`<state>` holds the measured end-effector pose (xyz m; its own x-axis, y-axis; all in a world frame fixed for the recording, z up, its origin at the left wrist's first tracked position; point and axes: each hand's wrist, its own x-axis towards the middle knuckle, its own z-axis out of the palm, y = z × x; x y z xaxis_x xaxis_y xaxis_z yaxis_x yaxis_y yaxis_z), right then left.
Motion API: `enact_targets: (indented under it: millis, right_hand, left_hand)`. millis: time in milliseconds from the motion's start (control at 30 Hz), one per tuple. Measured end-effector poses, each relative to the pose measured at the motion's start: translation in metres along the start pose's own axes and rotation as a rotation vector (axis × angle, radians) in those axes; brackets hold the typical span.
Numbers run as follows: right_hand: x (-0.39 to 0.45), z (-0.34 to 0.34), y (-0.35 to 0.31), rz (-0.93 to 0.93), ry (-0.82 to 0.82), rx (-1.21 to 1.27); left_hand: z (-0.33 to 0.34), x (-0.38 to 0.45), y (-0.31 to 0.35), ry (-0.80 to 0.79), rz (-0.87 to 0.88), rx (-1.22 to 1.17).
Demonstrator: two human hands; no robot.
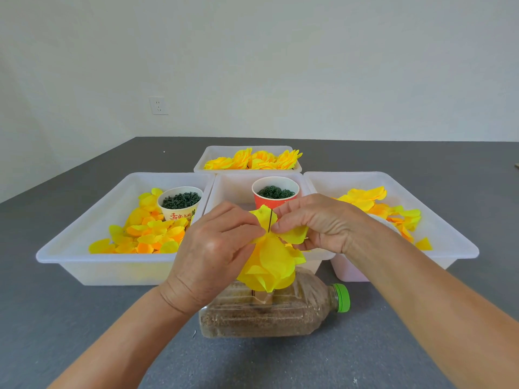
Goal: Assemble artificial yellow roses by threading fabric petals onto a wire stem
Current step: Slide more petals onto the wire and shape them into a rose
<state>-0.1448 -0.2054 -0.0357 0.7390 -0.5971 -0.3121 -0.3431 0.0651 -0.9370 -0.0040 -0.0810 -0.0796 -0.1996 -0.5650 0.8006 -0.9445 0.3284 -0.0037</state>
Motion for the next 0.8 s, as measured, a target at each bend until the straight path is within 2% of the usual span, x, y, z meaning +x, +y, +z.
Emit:
enact_targets:
  millis: [567, 800]
  right_hand:
    - [0.006, 0.007, 0.007, 0.022, 0.092, -0.090]
    - [0.003, 0.010, 0.007, 0.016, 0.115, -0.174]
  left_hand:
    - [-0.005, -0.002, 0.005, -0.097, -0.002, 0.003]
    - [-0.010, 0.004, 0.009, -0.177, 0.070, 0.001]
